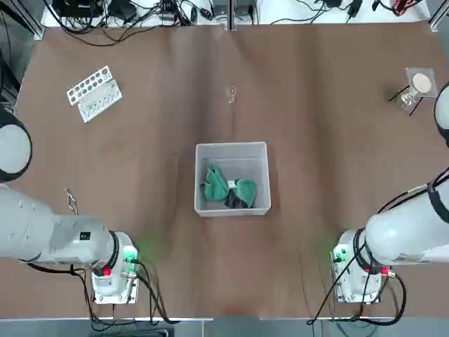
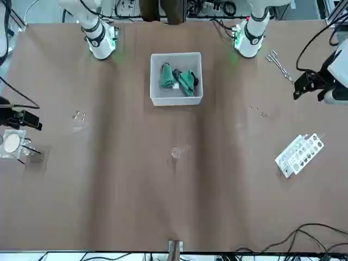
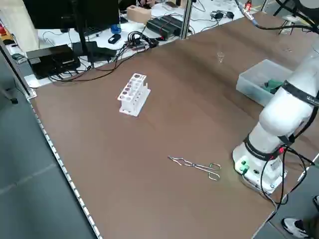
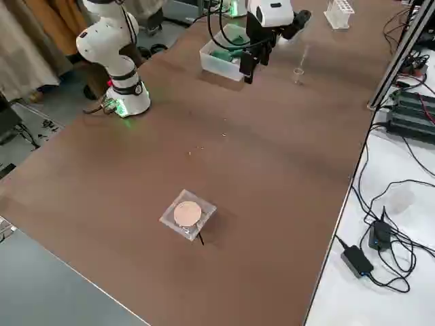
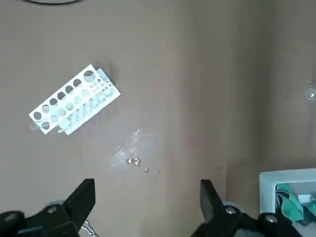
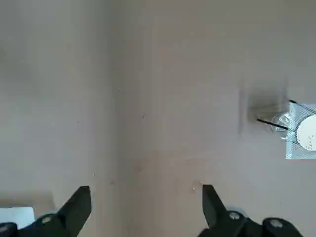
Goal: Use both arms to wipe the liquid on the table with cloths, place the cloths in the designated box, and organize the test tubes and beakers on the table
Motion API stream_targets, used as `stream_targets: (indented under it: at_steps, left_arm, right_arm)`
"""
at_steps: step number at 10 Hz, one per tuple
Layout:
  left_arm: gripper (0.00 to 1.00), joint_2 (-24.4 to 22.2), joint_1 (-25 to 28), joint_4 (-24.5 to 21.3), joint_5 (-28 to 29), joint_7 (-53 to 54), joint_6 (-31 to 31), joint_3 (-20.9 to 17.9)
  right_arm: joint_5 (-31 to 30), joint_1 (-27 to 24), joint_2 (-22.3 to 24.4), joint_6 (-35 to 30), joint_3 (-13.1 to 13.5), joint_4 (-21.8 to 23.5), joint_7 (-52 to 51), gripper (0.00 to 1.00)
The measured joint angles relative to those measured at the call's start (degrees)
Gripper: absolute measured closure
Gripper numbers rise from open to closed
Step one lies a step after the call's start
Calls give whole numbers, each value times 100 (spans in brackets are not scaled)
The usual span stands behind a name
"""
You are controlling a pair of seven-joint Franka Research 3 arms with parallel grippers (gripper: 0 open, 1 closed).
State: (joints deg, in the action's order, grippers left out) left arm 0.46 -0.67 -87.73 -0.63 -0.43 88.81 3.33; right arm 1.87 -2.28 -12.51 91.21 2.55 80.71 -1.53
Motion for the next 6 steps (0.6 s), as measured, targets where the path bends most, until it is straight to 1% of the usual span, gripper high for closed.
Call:
stream_targets:
  at_steps: [1, 2, 3, 4, 5, 6]
  left_arm:
    - [6, -3, 0, 0, 0, -4, 0, -2]
    - [3, -3, -3, 0, 0, -15, 0, -1]
    - [3, -4, -13, 0, 0, -123, -1, 22]
    - [2, -7, -26, 1, 0, -310, -70, 96]
    - [2, -19, -39, 1, -2, -441, -261, 198]
    - [3, -36, -54, -4, -6, -486, -436, 308]
  right_arm:
    - [0, 6, 11, -13, -1, 20, 0, 0]
    - [0, 26, 55, 11, -2, 121, 0, 0]
    - [8, 73, 132, 54, -7, 268, 0, 0]
    - [34, 221, 185, -106, -26, 333, 45, 0]
    - [60, 607, 208, -344, -52, 359, 474, 0]
    - [59, 1224, 216, -397, -77, 388, 1155, 0]
